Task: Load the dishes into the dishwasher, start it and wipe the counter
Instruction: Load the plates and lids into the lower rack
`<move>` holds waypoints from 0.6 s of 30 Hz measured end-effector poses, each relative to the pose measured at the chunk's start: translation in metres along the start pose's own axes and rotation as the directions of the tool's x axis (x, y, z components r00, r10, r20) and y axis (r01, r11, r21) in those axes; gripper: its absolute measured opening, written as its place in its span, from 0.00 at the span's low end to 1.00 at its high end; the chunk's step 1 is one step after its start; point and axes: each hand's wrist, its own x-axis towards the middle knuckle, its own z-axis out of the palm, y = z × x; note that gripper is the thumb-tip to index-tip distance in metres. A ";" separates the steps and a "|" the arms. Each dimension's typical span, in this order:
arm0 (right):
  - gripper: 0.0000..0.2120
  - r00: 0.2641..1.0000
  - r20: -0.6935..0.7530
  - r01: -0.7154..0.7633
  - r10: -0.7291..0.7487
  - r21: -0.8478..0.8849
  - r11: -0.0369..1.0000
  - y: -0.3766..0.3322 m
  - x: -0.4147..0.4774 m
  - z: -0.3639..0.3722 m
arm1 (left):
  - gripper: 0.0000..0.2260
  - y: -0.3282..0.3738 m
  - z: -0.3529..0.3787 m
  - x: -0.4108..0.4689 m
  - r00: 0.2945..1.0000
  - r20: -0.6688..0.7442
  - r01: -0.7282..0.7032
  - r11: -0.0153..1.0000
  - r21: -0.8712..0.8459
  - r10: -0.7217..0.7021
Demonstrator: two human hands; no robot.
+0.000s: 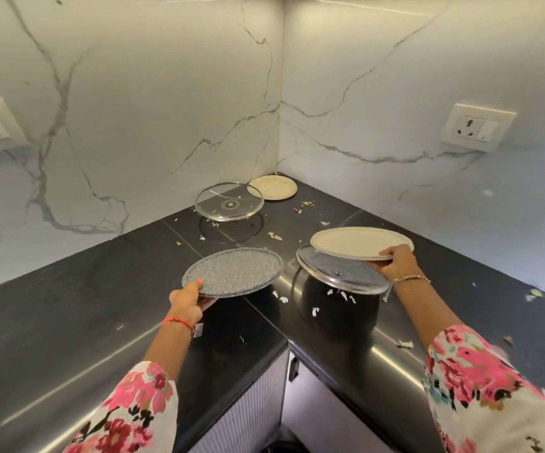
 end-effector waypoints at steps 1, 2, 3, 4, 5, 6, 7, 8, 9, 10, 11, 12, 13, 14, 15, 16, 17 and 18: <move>0.27 1.000 -0.007 -0.007 0.007 0.022 1.000 0.003 -0.012 -0.009 | 0.08 -0.004 -0.006 -0.009 1.000 0.011 0.001 1.000 -0.013 -0.001; 0.25 1.000 -0.008 0.001 -0.001 0.034 0.999 0.007 -0.023 -0.018 | 0.08 -0.009 -0.012 -0.019 1.000 0.014 -0.001 1.000 -0.018 0.001; 0.25 1.000 -0.009 0.021 -0.020 0.048 0.999 0.012 -0.032 -0.027 | 0.08 -0.013 -0.018 -0.029 1.000 0.017 -0.003 1.000 -0.021 0.004; 0.26 1.000 0.005 0.025 -0.025 0.075 0.997 0.017 -0.043 -0.037 | 0.08 -0.018 -0.024 -0.041 1.000 0.011 -0.010 1.000 -0.022 0.011; 0.26 1.000 0.015 0.018 -0.019 0.092 0.996 0.020 -0.054 -0.045 | 0.09 -0.021 -0.029 -0.050 1.000 0.009 -0.010 1.000 -0.020 0.010; 0.26 0.999 0.028 0.017 -0.020 0.101 0.995 0.023 -0.065 -0.054 | 0.09 -0.026 -0.035 -0.058 1.000 0.009 -0.010 1.000 -0.014 0.010; 0.26 0.999 0.025 0.021 -0.024 0.106 0.994 0.026 -0.077 -0.066 | 0.08 -0.031 -0.043 -0.068 1.000 0.015 -0.006 1.000 -0.007 0.006; 0.25 0.999 0.031 0.024 -0.028 0.121 0.992 0.030 -0.088 -0.076 | 0.08 -0.036 -0.050 -0.077 1.000 0.022 -0.008 1.000 -0.001 0.008; 0.24 0.999 0.028 0.025 -0.028 0.126 0.992 0.034 -0.103 -0.088 | 0.08 -0.042 -0.059 -0.088 1.000 0.029 -0.009 1.000 0.008 0.009; 0.23 0.999 0.024 0.030 -0.033 0.124 0.992 0.039 -0.117 -0.101 | 0.08 -0.047 -0.067 -0.099 0.999 0.037 -0.013 1.000 0.018 0.013; 0.23 0.999 0.022 0.041 -0.044 0.112 0.993 0.043 -0.131 -0.111 | 0.08 -0.053 -0.073 -0.108 0.999 0.044 -0.015 1.000 0.023 0.014; 0.23 0.998 0.020 0.054 -0.057 0.099 0.994 0.049 -0.147 -0.124 | 0.08 -0.059 -0.082 -0.119 0.998 0.054 -0.015 0.999 0.028 0.014; 0.22 0.998 0.021 0.065 -0.067 0.093 0.994 0.055 -0.163 -0.137 | 0.08 -0.066 -0.090 -0.129 0.997 0.069 -0.019 0.999 0.032 0.017; 0.22 0.997 0.015 0.075 -0.077 0.088 0.993 0.062 -0.181 -0.150 | 0.08 -0.074 -0.100 -0.138 0.996 0.087 -0.024 0.999 0.039 0.021; 0.20 0.997 0.008 0.081 -0.082 0.086 0.993 0.069 -0.199 -0.164 | 0.08 -0.082 -0.110 -0.146 0.994 0.108 -0.026 0.998 0.049 0.020; 0.17 0.996 0.003 0.083 -0.084 0.092 0.992 0.077 -0.214 -0.177 | 0.08 -0.090 -0.120 -0.151 0.992 0.129 -0.025 0.998 0.060 0.018; 0.15 0.996 -0.006 0.087 -0.087 0.102 0.991 0.088 -0.232 -0.192 | 0.07 -0.101 -0.133 -0.156 0.990 0.141 -0.027 0.996 0.079 0.015; 0.13 0.996 -0.006 0.089 -0.088 0.114 0.990 0.099 -0.248 -0.207 | 0.04 -0.112 -0.147 -0.161 0.989 0.147 -0.031 0.995 0.098 0.017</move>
